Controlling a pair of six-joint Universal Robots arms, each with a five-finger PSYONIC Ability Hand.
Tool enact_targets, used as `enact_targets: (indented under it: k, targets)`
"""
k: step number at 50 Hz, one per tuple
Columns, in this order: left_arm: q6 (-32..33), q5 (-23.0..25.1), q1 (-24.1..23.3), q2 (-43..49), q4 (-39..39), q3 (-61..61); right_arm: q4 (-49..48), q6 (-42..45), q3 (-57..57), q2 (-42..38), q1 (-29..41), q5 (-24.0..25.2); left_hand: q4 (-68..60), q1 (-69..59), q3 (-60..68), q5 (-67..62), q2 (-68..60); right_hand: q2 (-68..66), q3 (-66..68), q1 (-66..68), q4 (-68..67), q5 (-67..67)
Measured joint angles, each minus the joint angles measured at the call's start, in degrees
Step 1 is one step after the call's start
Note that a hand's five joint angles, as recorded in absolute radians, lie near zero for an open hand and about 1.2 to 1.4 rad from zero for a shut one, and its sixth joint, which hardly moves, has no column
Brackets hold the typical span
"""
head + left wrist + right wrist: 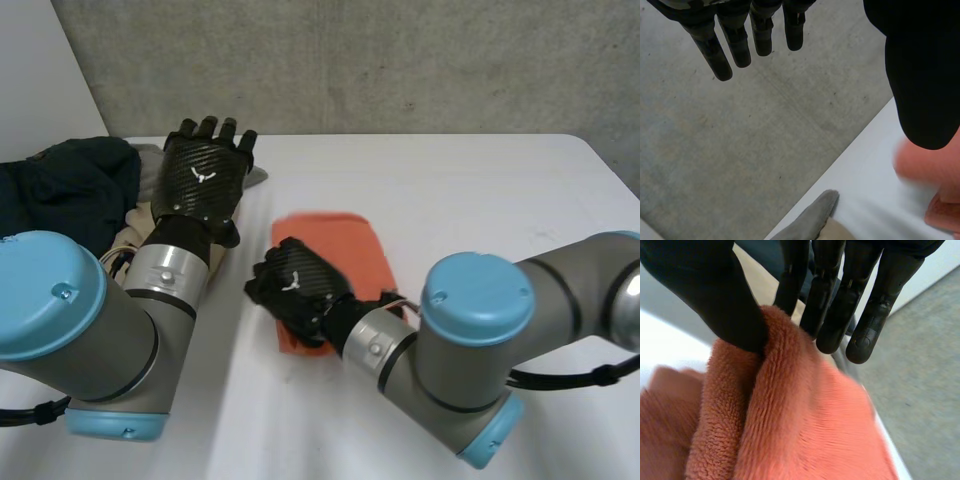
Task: Fold the laundry.
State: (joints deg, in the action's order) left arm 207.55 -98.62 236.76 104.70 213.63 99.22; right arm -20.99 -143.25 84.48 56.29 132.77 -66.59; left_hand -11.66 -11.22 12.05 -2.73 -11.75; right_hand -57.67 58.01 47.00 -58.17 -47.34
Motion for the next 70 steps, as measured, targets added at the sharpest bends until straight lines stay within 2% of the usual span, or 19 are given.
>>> enact_targets:
  k: [1, 2, 5, 13, 14, 19, 22, 23, 30, 36, 48, 52, 58, 59, 62, 63, 65, 68, 70]
  targets:
    - [-0.05, -0.16, 0.17, 0.02, -0.01, 0.06, -0.07, -1.46, -0.61, -0.70, 0.34, -0.07, 0.00, 0.00, 0.00, 0.00, 0.00, 7.10, -7.00, -5.64, 5.79, 5.46]
    - [-0.11, -0.35, 0.30, 0.05, -0.03, 0.10, -0.08, -3.99, -1.44, -1.28, 0.54, -0.92, 0.00, 0.00, 0.00, 0.00, 0.00, 23.92, -23.42, -21.77, 22.14, 21.58]
    - [-0.18, -0.53, 0.36, 0.11, -0.04, 0.08, 0.07, -8.26, -2.38, -1.21, 0.45, -3.32, 0.00, 0.00, 0.00, 0.00, 0.00, 39.18, -38.72, -33.13, 38.67, 37.65]
    - [-1.16, -0.51, -0.31, 0.44, -0.05, -0.85, 2.41, -21.40, -3.08, 3.45, -2.86, -12.34, 0.00, 0.00, 0.00, 0.00, 0.00, 39.18, -38.72, -33.13, 38.67, 37.65]
    - [-2.15, -0.42, -0.89, 0.60, -0.11, -1.65, 5.01, -24.49, -3.08, 5.31, -4.88, -13.39, 0.00, 0.00, 0.00, 0.00, 0.00, 45.10, -45.75, -35.51, 44.70, 43.61]
    - [-7.34, -0.17, -3.93, 2.71, -2.53, -5.38, 13.60, -28.97, -5.35, 5.98, -8.70, -12.26, 0.00, 0.00, 0.00, 0.00, 0.00, 45.10, -45.75, -35.51, 44.70, 43.61]
    - [-11.35, -0.13, -5.97, 5.80, -7.44, -8.98, 19.31, -30.61, -8.59, 3.36, -10.57, -10.97, 0.00, 0.00, 0.00, 0.00, 0.00, 45.10, -45.75, -35.51, 44.70, 43.61]
    - [-11.35, -0.13, -5.97, 5.80, -7.44, -8.98, 19.31, -30.61, -8.59, 3.36, -10.57, -10.97, 0.00, 0.00, 0.00, 0.00, 0.00, 45.10, -45.75, -35.51, 44.70, 43.61]
    - [-17.53, -0.22, -6.84, 16.01, -22.99, -16.92, 29.09, -31.23, -16.71, -5.48, -13.25, -9.87, 0.00, 0.01, 0.00, 0.00, 0.00, 45.10, -45.75, -35.51, 44.70, 43.61]
    - [-18.25, -0.11, -5.00, 21.62, -31.22, -20.40, 31.75, -28.95, -20.09, -10.49, -14.06, -10.19, 0.00, 0.00, 0.00, 0.00, 0.00, 45.10, -45.75, -35.51, 44.70, 43.64]
    - [-17.85, 0.51, -3.59, 22.24, -34.00, -22.44, 31.85, -26.21, -20.93, -9.61, -14.16, -10.46, 0.00, 0.00, 0.00, 0.00, 0.00, 45.10, -45.76, -35.51, 44.70, 43.86]
    - [-17.98, 3.76, -3.68, 17.78, -33.76, -23.10, 30.30, -29.88, -17.97, -4.32, -14.67, -10.35, 0.00, 0.00, 0.00, 0.00, 0.00, 45.10, -45.76, -35.51, 44.70, 43.90]
    - [-18.14, 13.82, -2.40, 7.88, -33.63, -23.07, 24.91, -36.61, -8.96, 3.87, -18.38, -10.47, 0.00, 0.00, 0.00, 0.00, 0.00, 45.10, -45.76, -35.51, 44.70, 43.90]
    - [-18.19, 16.95, -1.74, 5.31, -33.79, -23.00, 23.66, -37.75, -6.14, 5.59, -19.52, -10.47, 0.00, 0.00, 0.00, 0.00, 0.00, 45.10, -45.76, -35.51, 44.70, 43.90]
    - [-18.24, 19.91, -1.05, 3.09, -34.14, -22.92, 22.77, -38.48, -3.61, 6.78, -20.41, -10.37, 0.00, 0.00, 0.00, 0.00, 0.00, 45.10, -45.76, -35.51, 44.70, 43.90]
    - [-18.31, 23.57, -0.11, 0.71, -35.05, -22.81, 21.92, -39.11, 0.03, 7.91, -21.30, -10.06, 0.00, 0.00, 0.00, 0.00, 0.00, 45.10, -45.76, -35.51, 44.70, 43.90]
    - [-18.33, 26.08, 0.59, -0.56, -36.15, -22.74, 21.35, -39.28, 2.65, 8.29, -21.64, -9.81, 0.00, 0.00, 0.00, 0.00, 0.00, 45.10, -45.76, -35.51, 44.70, 43.90]
    - [-18.34, 27.32, 0.94, -1.04, -36.85, -22.71, 21.02, -39.29, 3.93, 8.33, -21.71, -9.71, 0.00, 0.00, 0.00, 0.00, 0.00, 45.10, -45.76, -35.51, 44.70, 43.90]
    - [-18.31, 29.86, 1.62, -1.62, -38.75, -22.62, 19.79, -39.21, 6.59, 7.88, -21.61, -9.50, 0.00, 0.00, 0.00, 0.00, 0.00, 45.10, -45.76, -35.51, 44.70, 43.90]
